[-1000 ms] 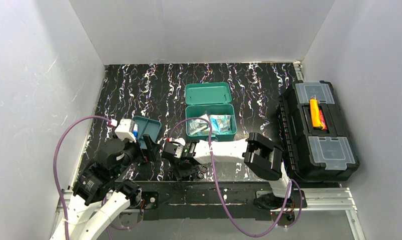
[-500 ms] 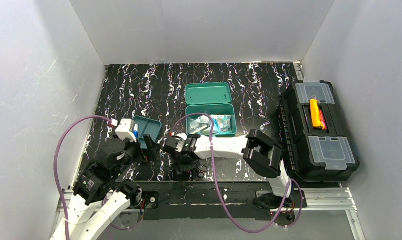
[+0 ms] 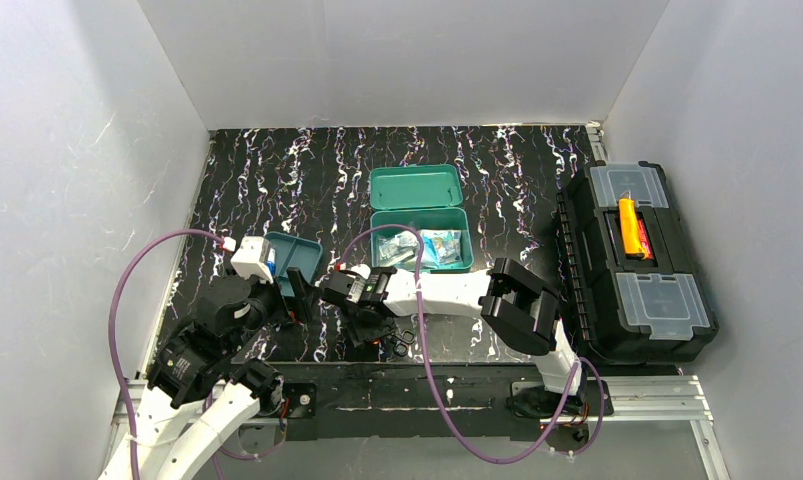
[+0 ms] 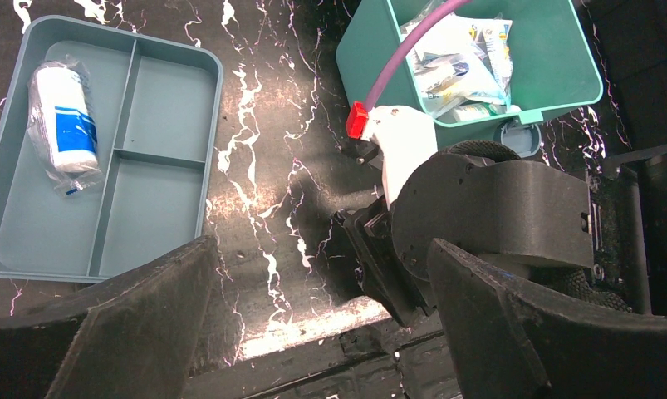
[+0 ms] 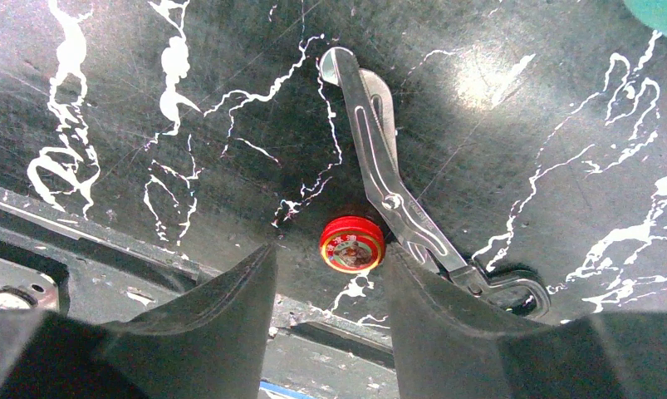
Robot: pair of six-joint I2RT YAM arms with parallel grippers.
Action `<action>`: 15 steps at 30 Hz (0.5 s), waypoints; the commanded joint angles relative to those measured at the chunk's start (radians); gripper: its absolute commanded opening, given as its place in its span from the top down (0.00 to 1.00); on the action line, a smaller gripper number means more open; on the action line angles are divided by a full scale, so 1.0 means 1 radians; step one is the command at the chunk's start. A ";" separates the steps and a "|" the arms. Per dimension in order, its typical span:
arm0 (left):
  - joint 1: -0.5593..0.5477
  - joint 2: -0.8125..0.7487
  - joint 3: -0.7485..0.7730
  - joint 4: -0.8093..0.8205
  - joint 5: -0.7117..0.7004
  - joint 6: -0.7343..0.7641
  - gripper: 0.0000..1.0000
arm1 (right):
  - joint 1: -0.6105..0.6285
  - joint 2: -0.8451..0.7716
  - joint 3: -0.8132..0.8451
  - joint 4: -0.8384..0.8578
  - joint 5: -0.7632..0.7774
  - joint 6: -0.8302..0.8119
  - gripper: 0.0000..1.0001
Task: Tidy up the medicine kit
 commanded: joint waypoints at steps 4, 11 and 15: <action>0.001 0.015 -0.009 0.012 0.009 0.009 0.02 | -0.003 0.058 0.003 -0.019 0.064 -0.001 0.47; 0.001 0.011 -0.009 0.013 0.009 0.009 0.02 | -0.003 0.077 0.018 -0.032 0.073 0.002 0.53; 0.001 0.011 -0.009 0.012 0.008 0.010 0.02 | -0.003 0.079 0.014 -0.032 0.082 0.004 0.58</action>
